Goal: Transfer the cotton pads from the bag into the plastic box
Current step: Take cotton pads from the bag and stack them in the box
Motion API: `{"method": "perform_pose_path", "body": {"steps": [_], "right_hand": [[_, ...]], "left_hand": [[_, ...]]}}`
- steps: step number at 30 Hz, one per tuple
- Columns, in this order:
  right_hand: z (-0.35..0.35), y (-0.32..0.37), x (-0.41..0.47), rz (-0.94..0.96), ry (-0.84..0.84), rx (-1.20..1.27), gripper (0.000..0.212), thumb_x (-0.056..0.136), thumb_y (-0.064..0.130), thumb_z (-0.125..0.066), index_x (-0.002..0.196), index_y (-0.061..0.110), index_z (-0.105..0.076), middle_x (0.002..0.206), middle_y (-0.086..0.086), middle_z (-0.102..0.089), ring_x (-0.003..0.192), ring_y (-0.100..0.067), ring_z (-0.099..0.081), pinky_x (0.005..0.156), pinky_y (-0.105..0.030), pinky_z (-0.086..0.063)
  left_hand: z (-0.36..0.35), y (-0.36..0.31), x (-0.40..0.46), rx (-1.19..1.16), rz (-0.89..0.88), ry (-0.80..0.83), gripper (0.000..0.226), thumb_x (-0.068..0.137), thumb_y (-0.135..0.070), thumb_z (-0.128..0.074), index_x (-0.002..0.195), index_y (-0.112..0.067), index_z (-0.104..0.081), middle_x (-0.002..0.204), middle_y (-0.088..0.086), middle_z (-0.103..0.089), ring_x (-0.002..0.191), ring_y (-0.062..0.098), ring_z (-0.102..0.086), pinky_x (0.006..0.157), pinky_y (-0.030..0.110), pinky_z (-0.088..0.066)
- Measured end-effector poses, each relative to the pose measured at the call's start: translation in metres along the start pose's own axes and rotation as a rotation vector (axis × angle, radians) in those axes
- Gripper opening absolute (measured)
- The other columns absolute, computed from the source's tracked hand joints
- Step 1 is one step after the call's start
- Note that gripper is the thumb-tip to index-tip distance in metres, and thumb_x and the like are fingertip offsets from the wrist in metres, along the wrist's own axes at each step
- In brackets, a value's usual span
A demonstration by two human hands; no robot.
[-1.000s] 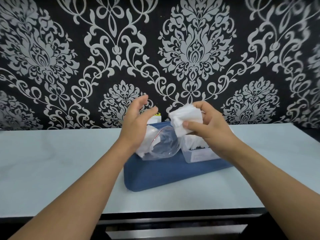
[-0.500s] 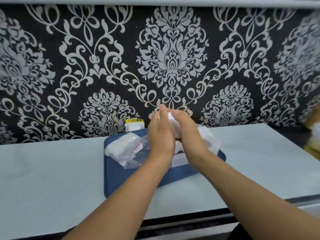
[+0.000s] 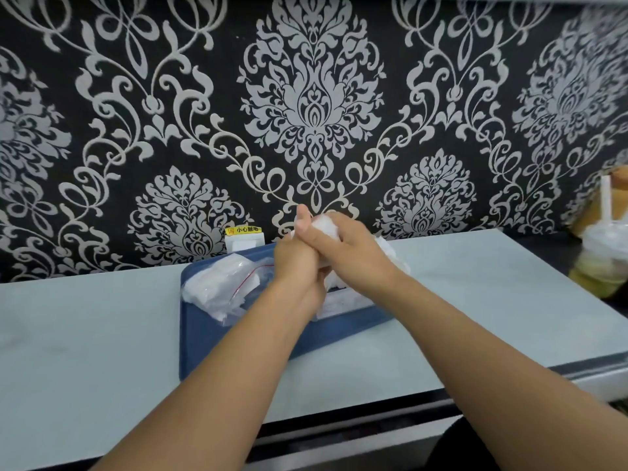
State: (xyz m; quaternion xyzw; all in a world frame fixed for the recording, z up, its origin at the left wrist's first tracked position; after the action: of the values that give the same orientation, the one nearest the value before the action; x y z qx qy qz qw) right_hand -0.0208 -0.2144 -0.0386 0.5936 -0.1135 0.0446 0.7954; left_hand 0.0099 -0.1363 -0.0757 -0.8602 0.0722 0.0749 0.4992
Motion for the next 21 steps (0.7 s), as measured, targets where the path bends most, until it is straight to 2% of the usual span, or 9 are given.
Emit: {"method": "perform_pose_path", "body": {"steps": [2, 5, 7, 9, 11, 12, 15, 18, 21], "right_hand": [[0.011, -0.003, 0.003, 0.040, 0.099, -0.027, 0.040, 0.093, 0.037, -0.068, 0.104, -0.001, -0.066, 0.101, -0.025, -0.069, 0.084, -0.025, -0.067, 0.081, -0.051, -0.055], [0.023, -0.012, 0.002, 0.047, 0.173, -0.081, 0.026, 0.096, 0.025, -0.066, 0.105, 0.000, -0.070, 0.097, -0.021, -0.073, 0.084, -0.025, -0.070, 0.075, -0.038, -0.057], [0.041, -0.018, 0.006, -0.041, 0.073, -0.032, 0.023, 0.096, 0.024, -0.066, 0.101, 0.003, -0.073, 0.091, -0.015, -0.076, 0.078, -0.021, -0.071, 0.069, -0.033, -0.056], [0.073, -0.029, 0.012, -0.199, -0.141, 0.103, 0.024, 0.092, 0.026, -0.068, 0.101, 0.003, -0.073, 0.084, -0.010, -0.076, 0.066, -0.017, -0.068, 0.059, -0.028, -0.048], [0.100, -0.044, 0.010, -0.367, -0.303, 0.273, 0.026, 0.088, 0.025, -0.070, 0.106, 0.005, -0.069, 0.080, -0.008, -0.073, 0.056, -0.016, -0.063, 0.049, -0.024, -0.042], [0.108, -0.052, 0.008, -0.439, -0.328, 0.324, 0.024, 0.086, 0.024, -0.070, 0.105, 0.009, -0.067, 0.078, -0.007, -0.072, 0.054, -0.015, -0.061, 0.046, -0.022, -0.039], [0.110, -0.065, 0.002, -0.541, -0.224, 0.236, 0.018, 0.083, 0.025, -0.070, 0.095, 0.017, -0.060, 0.067, 0.002, -0.058, 0.051, -0.011, -0.046, 0.042, -0.021, -0.029], [0.100, -0.061, 0.006, -0.526, -0.153, 0.008, 0.019, 0.078, 0.027, -0.076, 0.082, 0.018, -0.061, 0.068, 0.002, -0.052, 0.058, -0.013, -0.040, 0.048, -0.025, -0.027], [0.086, -0.055, 0.014, -0.512, -0.110, -0.252, 0.027, 0.074, 0.029, -0.080, 0.081, 0.015, -0.057, 0.072, -0.001, -0.053, 0.061, -0.016, -0.044, 0.053, -0.027, -0.032]], "left_hand": [[0.002, -0.005, -0.001, -0.044, 0.081, 0.008, 0.044, 0.097, -0.051, -0.057, 0.098, -0.008, -0.061, 0.083, 0.010, -0.076, 0.080, 0.022, -0.074, 0.072, 0.039, -0.061], [-0.006, -0.009, -0.007, 0.106, 0.111, 0.151, 0.054, 0.097, -0.057, -0.050, 0.109, -0.006, -0.064, 0.094, 0.014, -0.078, 0.089, 0.029, -0.076, 0.077, 0.045, -0.063], [-0.011, -0.007, -0.011, 0.254, 0.063, 0.208, 0.058, 0.097, -0.063, -0.041, 0.107, -0.011, -0.066, 0.094, 0.007, -0.078, 0.099, 0.028, -0.074, 0.089, 0.047, -0.060], [-0.011, -0.010, -0.011, 0.502, -0.114, 0.219, 0.055, 0.098, -0.063, -0.039, 0.105, -0.012, -0.058, 0.103, 0.001, -0.069, 0.103, 0.022, -0.065, 0.098, 0.047, -0.054], [-0.011, -0.016, -0.010, 0.903, -0.412, 0.275, 0.041, 0.097, -0.055, -0.051, 0.109, -0.017, -0.053, 0.112, -0.005, -0.060, 0.102, 0.014, -0.058, 0.093, 0.037, -0.050], [-0.011, -0.013, -0.009, 1.116, -0.513, 0.320, 0.037, 0.095, -0.052, -0.057, 0.112, -0.020, -0.055, 0.112, -0.007, -0.060, 0.102, 0.013, -0.058, 0.089, 0.034, -0.049], [-0.008, 0.003, -0.004, 1.571, -0.612, 0.442, 0.042, 0.088, -0.058, -0.061, 0.111, -0.023, -0.062, 0.103, -0.006, -0.064, 0.095, 0.017, -0.061, 0.084, 0.036, -0.053], [-0.010, 0.009, -0.004, 1.747, -0.668, 0.453, 0.048, 0.085, -0.063, -0.059, 0.099, -0.018, -0.067, 0.093, -0.002, -0.067, 0.085, 0.022, -0.062, 0.074, 0.038, -0.054], [-0.011, 0.013, -0.006, 1.802, -0.663, 0.473, 0.040, 0.085, -0.058, -0.061, 0.099, -0.021, -0.066, 0.091, -0.001, -0.064, 0.083, 0.023, -0.061, 0.067, 0.035, -0.051]]}}
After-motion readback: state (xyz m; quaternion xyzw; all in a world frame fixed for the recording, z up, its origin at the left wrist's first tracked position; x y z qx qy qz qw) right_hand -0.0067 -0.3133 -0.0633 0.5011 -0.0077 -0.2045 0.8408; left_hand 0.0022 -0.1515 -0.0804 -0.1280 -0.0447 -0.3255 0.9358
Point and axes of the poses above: each hand's wrist, its own x-axis towards the middle knuckle, its own z-axis out of the back of the hand, y = z × x, the point moved 6 cm from there along x, towards the middle knuckle
